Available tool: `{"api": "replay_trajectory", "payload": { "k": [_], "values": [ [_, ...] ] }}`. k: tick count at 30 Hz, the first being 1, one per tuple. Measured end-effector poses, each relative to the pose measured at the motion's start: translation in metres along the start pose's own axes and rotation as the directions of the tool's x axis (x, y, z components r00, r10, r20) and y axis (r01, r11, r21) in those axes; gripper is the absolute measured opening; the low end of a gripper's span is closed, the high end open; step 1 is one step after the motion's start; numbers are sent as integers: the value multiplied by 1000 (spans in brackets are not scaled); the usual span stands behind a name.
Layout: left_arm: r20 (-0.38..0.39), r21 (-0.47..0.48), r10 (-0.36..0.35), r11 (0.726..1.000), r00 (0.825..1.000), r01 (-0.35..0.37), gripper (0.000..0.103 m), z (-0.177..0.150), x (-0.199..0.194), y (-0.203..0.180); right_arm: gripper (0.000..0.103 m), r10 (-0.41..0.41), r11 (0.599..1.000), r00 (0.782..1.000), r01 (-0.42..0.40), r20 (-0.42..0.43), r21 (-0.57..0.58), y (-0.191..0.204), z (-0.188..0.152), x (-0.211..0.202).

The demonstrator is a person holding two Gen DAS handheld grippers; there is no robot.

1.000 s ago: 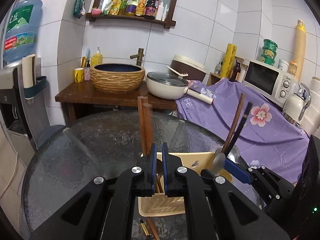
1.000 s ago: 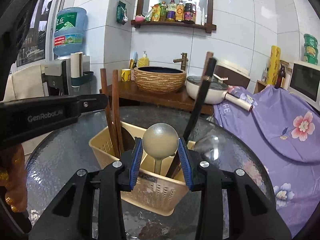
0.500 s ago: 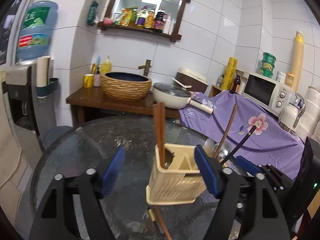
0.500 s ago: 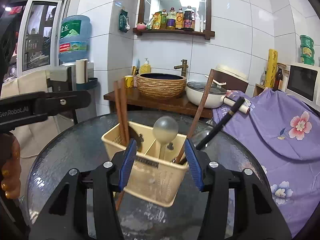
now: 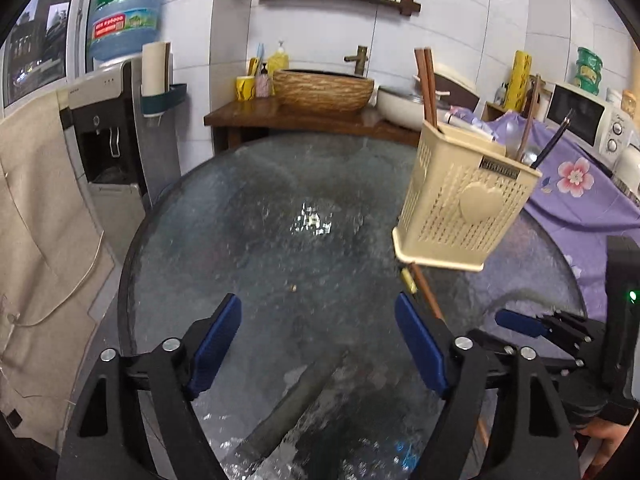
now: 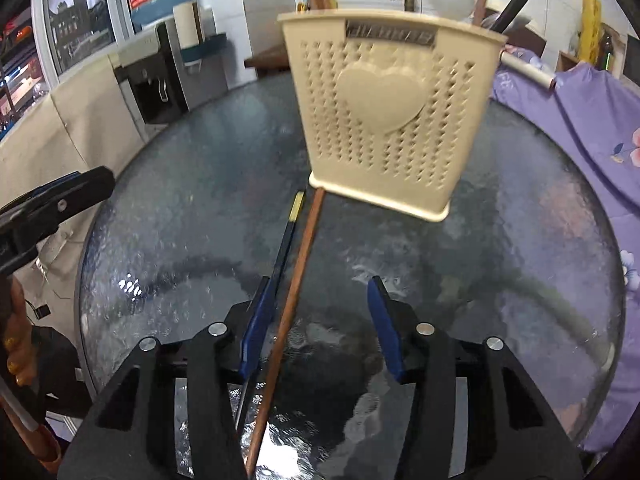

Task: Organize utensils
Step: 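Move both grippers back over the last two chopsticks on the table, then grasp a wooden chopstick with the right gripper while the left gripper grasps the black gold-tipped chopstick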

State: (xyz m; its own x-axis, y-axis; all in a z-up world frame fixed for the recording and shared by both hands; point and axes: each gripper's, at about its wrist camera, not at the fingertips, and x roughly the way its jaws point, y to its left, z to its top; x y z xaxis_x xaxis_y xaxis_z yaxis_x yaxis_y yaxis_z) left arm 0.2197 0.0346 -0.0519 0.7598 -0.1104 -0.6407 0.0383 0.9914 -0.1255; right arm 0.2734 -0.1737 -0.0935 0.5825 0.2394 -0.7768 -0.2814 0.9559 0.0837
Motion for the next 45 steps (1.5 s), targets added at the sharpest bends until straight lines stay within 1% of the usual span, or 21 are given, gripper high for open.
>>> {"api": "replay_trajectory", "payload": {
  "k": [4, 6, 9, 17, 20, 22, 25, 27, 30, 34, 35, 37, 40, 42, 45],
  "values": [
    [-15, -1, 6, 1000, 1000, -6, 68, -4, 2, 7, 41, -4, 1000, 999, 5, -42, 20, 4, 5, 22],
    [-16, -1, 15, 1000, 1000, -15, 67, -5, 2, 10, 37, -12, 1000, 998, 13, -55, 22, 6, 6, 29],
    [-16, -8, 9, 1000, 1000, -9, 67, -7, 1, 11, 33, -34, 999, 997, 36, -63, 23, 8, 8, 37],
    [-27, -28, -15, 1000, 1000, 14, 67, -9, 6, 13, 32, -74, 997, 994, 74, -75, 1, 20, 29, 57],
    [-34, -37, -11, 999, 999, 10, 67, -12, 7, 16, 31, -96, 995, 993, 95, -68, -28, 27, 37, 63],
    [-41, -45, -6, 999, 999, 4, 67, -14, 8, 19, 31, -94, 995, 993, 93, -70, -22, 27, 43, 68],
    [-49, -57, -3, 998, 999, 1, 66, -14, 9, 23, 23, -88, 996, 993, 87, -75, -22, 27, 51, 74],
    [-55, -60, -14, 998, 998, 11, 65, -14, 10, 22, 14, -89, 996, 993, 88, -75, -25, 25, 54, 76],
    [-68, -40, -39, 999, 997, 36, 63, -13, 15, 12, 8, -71, 997, 995, 70, -72, -17, 19, 53, 74],
    [-105, -22, -103, 995, 989, 102, 58, -13, 27, -7, 7, -54, 998, 996, 55, -65, 12, 1, 41, 62],
    [-115, -20, -120, 993, 986, 118, 57, -13, 31, -13, 7, -53, 998, 997, 55, -62, 26, -5, 38, 58],
    [-137, -12, -158, 987, 978, 158, 51, -11, 40, -27, 7, -47, 997, 997, 50, -53, 52, -16, 32, 49],
    [-173, 5, -203, 978, 964, 207, 48, -6, 55, -47, 7, -48, 996, 998, 50, -35, 76, -27, 30, 39],
    [-198, 22, -211, 975, 957, 219, 45, -4, 69, -62, 7, -50, 995, 998, 52, -25, 88, -34, 27, 32],
    [-225, 46, -175, 981, 959, 190, 38, -3, 87, -78, 7, -56, 992, 998, 58, -15, 109, -42, 22, 26]
  ]
}}
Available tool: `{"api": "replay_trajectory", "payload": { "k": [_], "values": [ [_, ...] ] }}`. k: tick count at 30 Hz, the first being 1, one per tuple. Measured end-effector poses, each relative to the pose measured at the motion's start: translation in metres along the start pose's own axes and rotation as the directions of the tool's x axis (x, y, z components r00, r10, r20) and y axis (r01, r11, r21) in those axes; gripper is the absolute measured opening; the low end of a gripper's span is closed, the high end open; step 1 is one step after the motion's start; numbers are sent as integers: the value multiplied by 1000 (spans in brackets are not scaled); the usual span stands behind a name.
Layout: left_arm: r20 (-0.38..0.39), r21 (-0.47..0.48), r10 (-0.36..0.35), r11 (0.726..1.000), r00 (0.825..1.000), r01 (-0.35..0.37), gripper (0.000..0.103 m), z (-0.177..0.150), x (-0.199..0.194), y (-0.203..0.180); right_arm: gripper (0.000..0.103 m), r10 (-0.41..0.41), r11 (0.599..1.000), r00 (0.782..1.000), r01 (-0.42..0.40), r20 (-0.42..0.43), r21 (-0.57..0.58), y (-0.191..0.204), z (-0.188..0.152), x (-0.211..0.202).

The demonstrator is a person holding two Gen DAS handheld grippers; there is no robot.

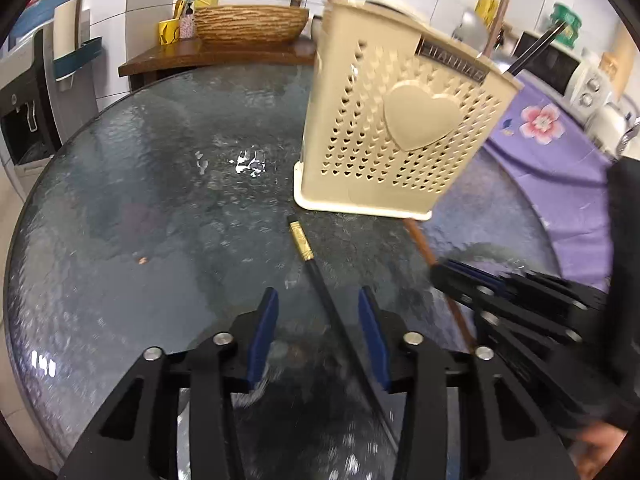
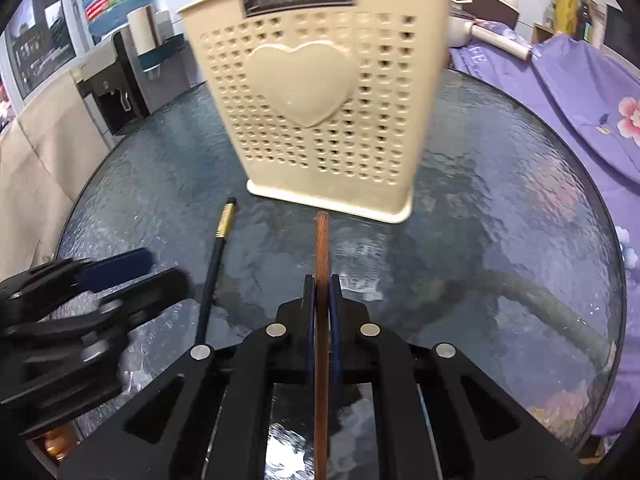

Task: Organize utensils
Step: 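Grasp a wooden chopstick with the right gripper while the left gripper grasps the black gold-tipped chopstick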

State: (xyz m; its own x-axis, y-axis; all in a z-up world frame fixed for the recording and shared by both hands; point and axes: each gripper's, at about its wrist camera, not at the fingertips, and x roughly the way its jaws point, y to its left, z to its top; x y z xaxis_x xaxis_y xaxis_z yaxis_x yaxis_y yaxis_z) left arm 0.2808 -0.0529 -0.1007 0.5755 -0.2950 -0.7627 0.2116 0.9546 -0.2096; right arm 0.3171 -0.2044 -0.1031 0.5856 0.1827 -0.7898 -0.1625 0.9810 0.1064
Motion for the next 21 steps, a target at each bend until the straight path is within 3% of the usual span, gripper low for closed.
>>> {"api": "replay_trajectory", "payload": {
  "k": [13, 21],
  "values": [
    [-44, 34, 82, 996, 996, -80, 9, 16, 34, -20, 8, 15, 999, 1000, -15, 11, 47, -20, -9, -5],
    [-40, 28, 85, 996, 996, -84, 8, 20, 37, -20, 8, 27, 998, 999, -28, 27, 56, -21, -9, -10]
  ]
}}
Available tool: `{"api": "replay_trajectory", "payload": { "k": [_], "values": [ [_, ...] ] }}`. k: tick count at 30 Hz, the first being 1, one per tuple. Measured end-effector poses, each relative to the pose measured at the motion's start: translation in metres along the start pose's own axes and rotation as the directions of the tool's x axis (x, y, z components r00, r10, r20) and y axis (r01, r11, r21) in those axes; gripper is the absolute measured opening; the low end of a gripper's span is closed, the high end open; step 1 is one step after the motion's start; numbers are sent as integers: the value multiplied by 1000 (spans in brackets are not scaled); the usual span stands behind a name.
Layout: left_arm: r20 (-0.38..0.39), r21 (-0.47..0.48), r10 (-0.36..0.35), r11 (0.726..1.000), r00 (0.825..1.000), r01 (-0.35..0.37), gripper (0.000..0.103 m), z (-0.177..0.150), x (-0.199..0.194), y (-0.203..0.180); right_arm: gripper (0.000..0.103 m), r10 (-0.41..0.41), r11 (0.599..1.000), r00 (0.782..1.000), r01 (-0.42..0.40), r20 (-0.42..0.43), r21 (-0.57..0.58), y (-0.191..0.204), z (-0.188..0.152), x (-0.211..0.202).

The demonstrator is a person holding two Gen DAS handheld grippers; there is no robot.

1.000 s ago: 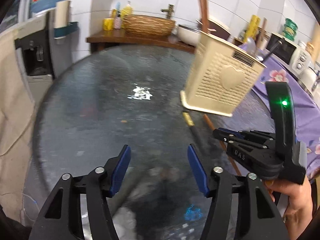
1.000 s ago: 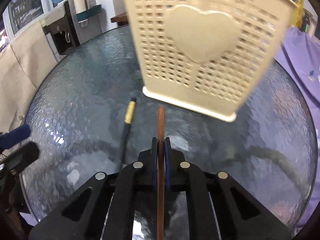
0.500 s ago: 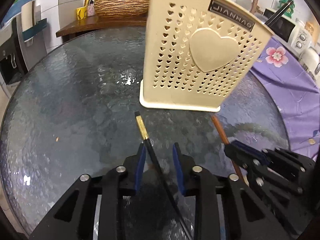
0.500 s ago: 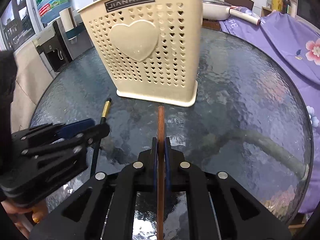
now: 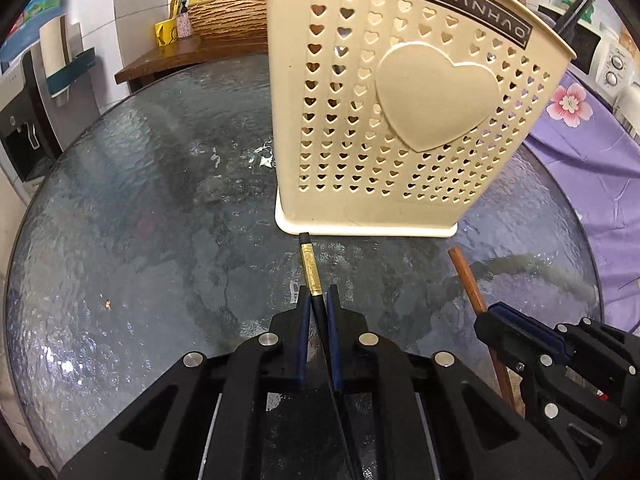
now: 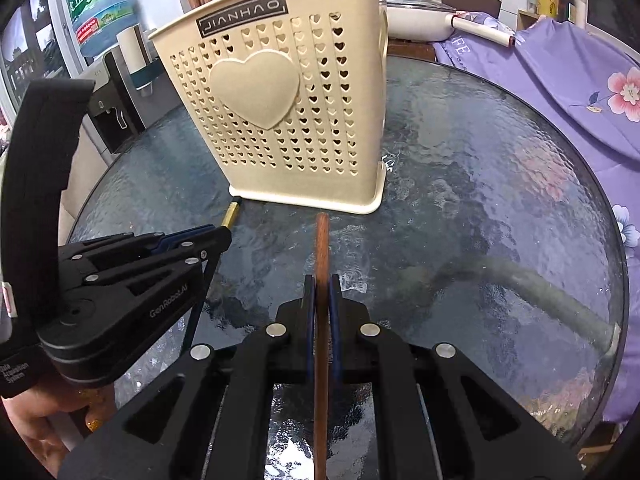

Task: Organize utensils
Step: 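Grasp a wooden chopstick with the right gripper while the left gripper grasps the black gold-tipped chopstick, then lift both held chopsticks over the cream holder and lower them into it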

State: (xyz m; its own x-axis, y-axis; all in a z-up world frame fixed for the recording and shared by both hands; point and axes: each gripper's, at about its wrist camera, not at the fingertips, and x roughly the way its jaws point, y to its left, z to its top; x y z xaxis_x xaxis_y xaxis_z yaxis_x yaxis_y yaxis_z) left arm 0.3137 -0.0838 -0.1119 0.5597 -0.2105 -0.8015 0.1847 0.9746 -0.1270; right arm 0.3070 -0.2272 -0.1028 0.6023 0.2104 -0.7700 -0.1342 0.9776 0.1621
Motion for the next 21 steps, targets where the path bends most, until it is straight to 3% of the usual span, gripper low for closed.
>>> {"api": "replay_trajectory", "payload": {
  "k": [3, 8, 15, 21],
  "values": [
    [18, -23, -32, 999, 999, 33, 8, 2, -6, 4, 8, 29, 999, 999, -29, 22, 13, -2, 1, -9],
    [109, -35, -96, 994, 989, 101, 7, 3, -49, 6, 7, 97, 995, 990, -100, 100, 27, -3, 7, -40],
    [284, -5, -167, 984, 944, 176, 7, -1, -134, 8, 7, 168, 986, 958, -157, 235, -63, 11, 16, -109],
    [346, 48, -208, 978, 915, 204, 7, -16, -178, 7, 7, 243, 966, 930, -206, 274, -157, 23, 8, -158]
  ]
}}
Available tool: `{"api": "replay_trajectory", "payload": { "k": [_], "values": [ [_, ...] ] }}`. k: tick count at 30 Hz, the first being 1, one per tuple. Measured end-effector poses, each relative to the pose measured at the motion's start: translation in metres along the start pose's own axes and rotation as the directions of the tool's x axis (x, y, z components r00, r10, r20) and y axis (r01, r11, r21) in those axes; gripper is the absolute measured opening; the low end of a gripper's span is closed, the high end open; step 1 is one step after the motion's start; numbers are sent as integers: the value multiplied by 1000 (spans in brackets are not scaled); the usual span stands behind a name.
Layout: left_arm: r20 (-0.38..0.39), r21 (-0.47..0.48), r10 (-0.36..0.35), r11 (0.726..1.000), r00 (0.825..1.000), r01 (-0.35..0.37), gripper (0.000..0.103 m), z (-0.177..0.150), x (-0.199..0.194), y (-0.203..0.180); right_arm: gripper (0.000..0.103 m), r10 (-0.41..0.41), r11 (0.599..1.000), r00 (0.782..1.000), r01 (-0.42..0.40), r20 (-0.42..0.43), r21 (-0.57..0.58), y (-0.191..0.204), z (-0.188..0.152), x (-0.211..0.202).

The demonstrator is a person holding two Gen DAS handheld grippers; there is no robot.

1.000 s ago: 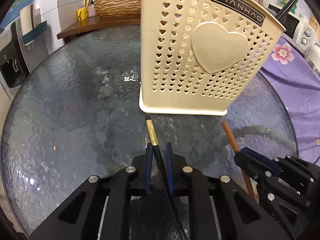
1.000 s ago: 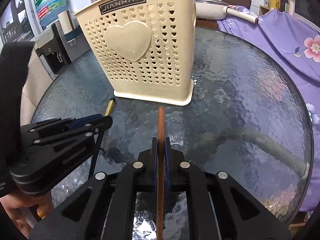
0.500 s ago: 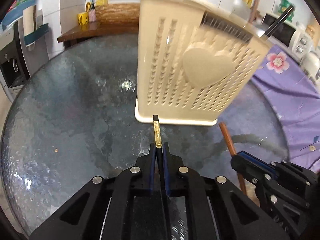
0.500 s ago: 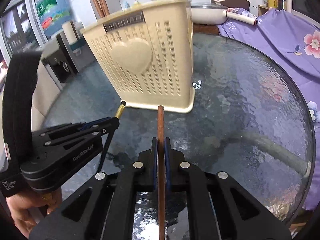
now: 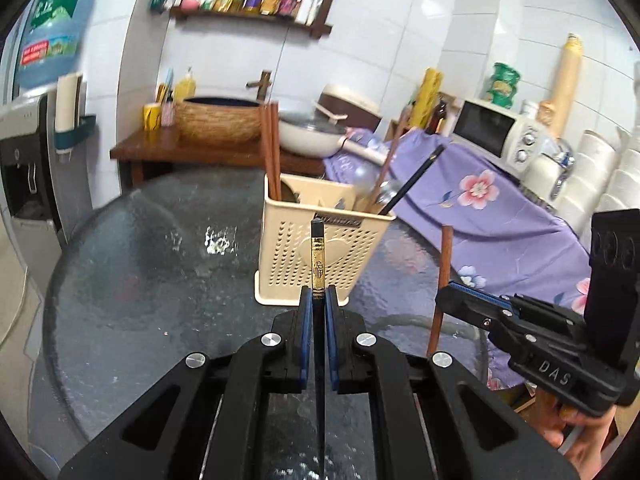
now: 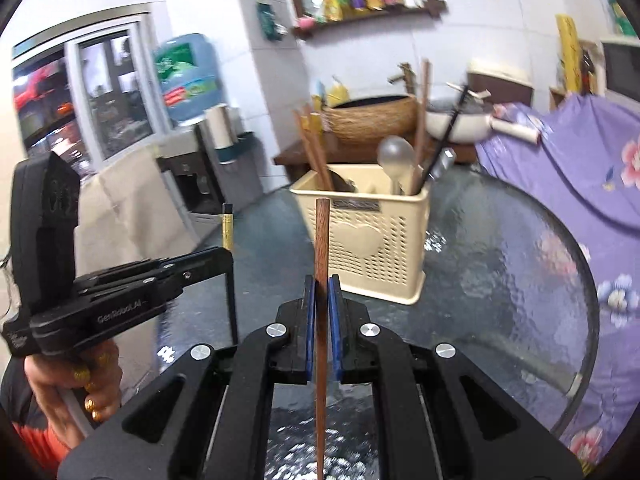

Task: Organize utensils
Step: 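Lift both held chopsticks over the cream holder and lower them into it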

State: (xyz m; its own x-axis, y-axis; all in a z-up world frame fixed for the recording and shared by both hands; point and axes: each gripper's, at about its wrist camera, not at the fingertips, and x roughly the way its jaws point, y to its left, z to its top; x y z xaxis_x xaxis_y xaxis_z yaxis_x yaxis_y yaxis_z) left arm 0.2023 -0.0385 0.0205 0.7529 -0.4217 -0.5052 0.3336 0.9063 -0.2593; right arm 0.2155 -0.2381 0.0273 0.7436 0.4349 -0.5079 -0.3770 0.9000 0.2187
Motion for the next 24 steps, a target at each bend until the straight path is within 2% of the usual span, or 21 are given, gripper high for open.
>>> {"api": "replay_trajectory", "payload": {
  "k": [14, 24],
  "values": [
    [39, 12, -29, 1000, 999, 28, 7, 2, -22, -4, 7, -3, 998, 1000, 4, 13, -70, 19, 0, -24],
    [86, 48, -23, 999, 996, 19, 7, 24, -30, -9, 7, -6, 996, 999, 9, 42, -87, 21, 26, -25]
  ]
}}
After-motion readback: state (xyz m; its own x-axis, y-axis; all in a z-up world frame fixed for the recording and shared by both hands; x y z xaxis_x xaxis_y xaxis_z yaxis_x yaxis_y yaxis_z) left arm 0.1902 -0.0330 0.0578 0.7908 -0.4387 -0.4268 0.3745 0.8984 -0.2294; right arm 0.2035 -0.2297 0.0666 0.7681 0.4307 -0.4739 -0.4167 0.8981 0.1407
